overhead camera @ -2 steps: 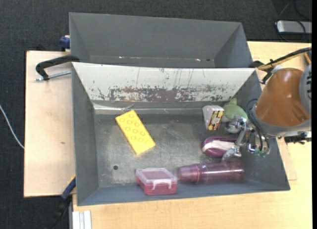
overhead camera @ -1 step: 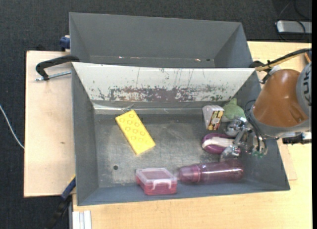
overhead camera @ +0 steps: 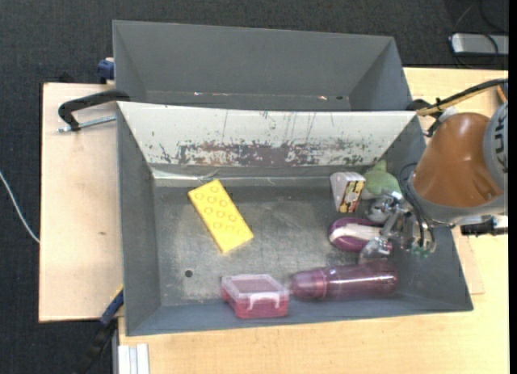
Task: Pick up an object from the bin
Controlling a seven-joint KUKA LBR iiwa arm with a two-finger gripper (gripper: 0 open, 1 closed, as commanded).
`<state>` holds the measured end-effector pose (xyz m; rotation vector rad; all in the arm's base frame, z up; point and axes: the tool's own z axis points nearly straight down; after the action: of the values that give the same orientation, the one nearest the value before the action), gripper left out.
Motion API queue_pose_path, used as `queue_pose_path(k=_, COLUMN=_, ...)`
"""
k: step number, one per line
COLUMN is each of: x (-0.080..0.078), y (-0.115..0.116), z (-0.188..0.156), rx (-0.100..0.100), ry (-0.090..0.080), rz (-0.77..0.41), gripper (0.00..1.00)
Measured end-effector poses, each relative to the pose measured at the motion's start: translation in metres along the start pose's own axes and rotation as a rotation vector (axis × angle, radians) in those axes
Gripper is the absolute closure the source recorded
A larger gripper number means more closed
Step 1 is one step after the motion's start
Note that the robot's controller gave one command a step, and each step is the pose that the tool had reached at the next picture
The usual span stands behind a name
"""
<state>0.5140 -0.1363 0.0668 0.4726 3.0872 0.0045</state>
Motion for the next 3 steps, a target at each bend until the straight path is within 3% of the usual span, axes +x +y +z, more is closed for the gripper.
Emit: queue_pose_path(k=3, x=0.002, y=0.000, z=-0.015, rx=0.004, ry=0.017, rz=0.001, gripper=1.00)
